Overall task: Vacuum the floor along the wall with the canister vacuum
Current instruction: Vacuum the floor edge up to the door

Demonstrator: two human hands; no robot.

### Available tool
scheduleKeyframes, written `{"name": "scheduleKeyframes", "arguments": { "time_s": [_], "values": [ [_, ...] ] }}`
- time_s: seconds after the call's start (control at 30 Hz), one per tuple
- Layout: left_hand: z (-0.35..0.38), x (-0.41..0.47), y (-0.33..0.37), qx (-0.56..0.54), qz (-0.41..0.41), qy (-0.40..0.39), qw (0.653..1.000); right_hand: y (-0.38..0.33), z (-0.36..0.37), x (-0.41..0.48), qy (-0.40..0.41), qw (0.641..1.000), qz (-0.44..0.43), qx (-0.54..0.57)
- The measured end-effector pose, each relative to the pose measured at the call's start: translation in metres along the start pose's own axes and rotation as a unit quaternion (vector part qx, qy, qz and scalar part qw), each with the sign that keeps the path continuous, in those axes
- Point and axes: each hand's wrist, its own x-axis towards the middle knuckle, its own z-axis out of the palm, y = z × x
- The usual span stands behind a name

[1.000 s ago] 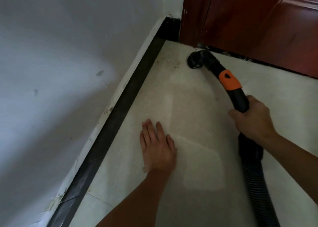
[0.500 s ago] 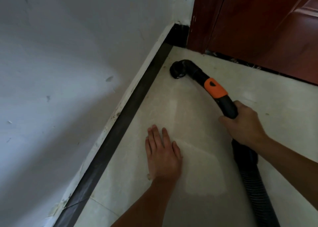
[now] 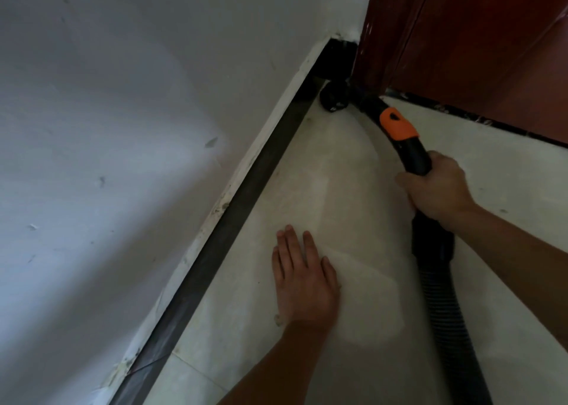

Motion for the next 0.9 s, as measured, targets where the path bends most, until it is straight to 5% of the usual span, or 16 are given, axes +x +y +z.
{"name": "scheduleKeyframes", "arguments": {
  "time_s": [0.47, 0.73, 0.9],
  "values": [
    [-0.001, -0.001, -0.003, -0.001, 0.006, -0.027, 1.0, -0.028, 0.005, -0.004, 0.063, 0.938, -0.138, -0.312],
    [-0.001, 0.001, -0.001, -0.001, -0.007, -0.016, 1.0, 0.067, -0.078, -0.055, 0.123, 0.964, -0.005, -0.237],
    [0.001, -0.001, -0.002, -0.005, -0.01, -0.013, 1.0, 0.05, -0.061, -0.041, 0.088, 0.985, -0.002, -0.147]
  ]
}}
